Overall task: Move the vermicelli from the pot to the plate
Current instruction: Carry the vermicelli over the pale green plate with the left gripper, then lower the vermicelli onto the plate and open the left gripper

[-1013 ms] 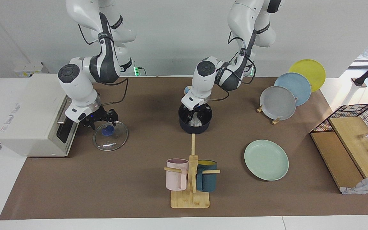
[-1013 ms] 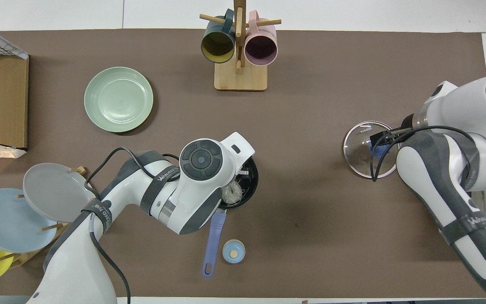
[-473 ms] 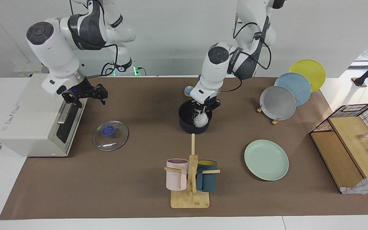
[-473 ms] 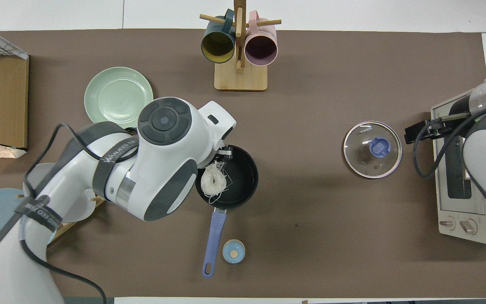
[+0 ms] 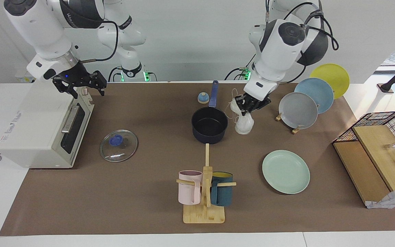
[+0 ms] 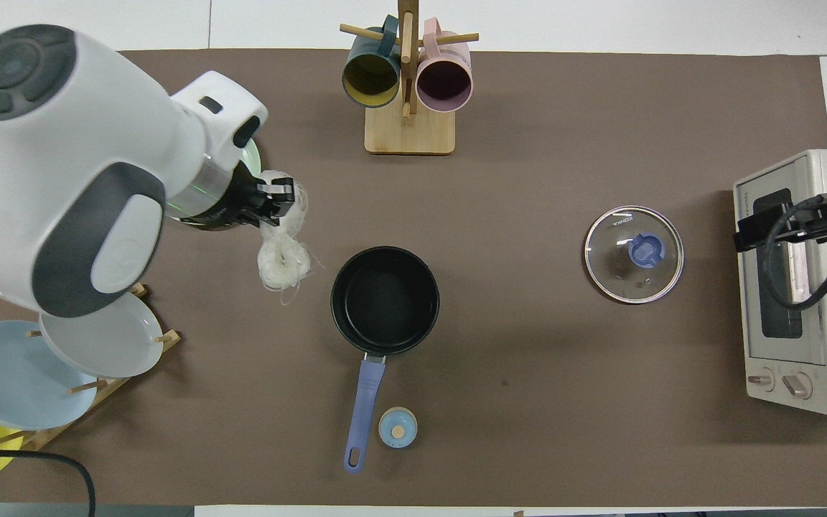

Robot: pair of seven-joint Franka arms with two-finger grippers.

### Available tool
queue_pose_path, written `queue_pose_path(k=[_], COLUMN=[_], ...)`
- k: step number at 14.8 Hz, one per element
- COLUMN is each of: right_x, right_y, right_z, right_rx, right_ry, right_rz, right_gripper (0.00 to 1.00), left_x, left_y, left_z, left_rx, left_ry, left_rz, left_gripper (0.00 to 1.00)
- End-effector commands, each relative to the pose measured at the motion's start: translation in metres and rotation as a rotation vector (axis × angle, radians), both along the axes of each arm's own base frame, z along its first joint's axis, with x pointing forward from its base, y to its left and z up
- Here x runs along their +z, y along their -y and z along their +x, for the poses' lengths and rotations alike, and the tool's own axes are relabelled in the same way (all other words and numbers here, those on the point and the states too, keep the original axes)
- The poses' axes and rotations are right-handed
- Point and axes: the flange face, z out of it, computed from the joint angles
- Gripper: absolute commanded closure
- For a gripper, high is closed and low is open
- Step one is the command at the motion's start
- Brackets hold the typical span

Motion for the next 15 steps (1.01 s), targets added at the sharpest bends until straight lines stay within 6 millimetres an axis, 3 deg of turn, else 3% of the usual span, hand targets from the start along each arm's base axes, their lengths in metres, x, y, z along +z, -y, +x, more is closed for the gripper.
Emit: queue_pose_path(k=[1,3,5,7,9,12,15], right_x=[0.014,0.018,0.019,0.019,0.019,0.020,0.019], right_y=[0.004,0.006,0.010,0.016,0.016,0.020,0.022], right_z=[-0.013,-0.018,-0.020,-0.019,-0.020,-0.024,-0.019], right_rx=[-0.037,-0.040,-0.048,-0.060,-0.061,-0.068,-0.065], right_ry=[-0.009,-0.042,-0.047,-0.040,-0.038,-0.040,-0.031], right_rz=[-0.018,-0.034,-0.033,-0.028,-0.020,-0.016,-0.014], right_gripper=[0.00,0.00,0.00,0.00,0.00,0.00,0.00], left_x=[0.000,-0.011,-0.034,-0.073,-0.104,-0.145,-0.159], left_y=[-0.056,-0.092,-0.112,-0.127,-0.147,-0.152,-0.153], left_z=[0.029,0.048,0.069,0.087,0.093,0.103,0.107], left_rx=[-0.015,-0.020,-0.040,-0.070,-0.102,-0.169,-0.170], left_ry=[0.020,0.048,0.082,0.107,0.127,0.128,0.141], left_rz=[-0.040,-0.045,-0.042,-0.041,-0.035,0.019,0.021], left_gripper=[1.00,1.00,1.00,1.00,1.00,1.00,1.00])
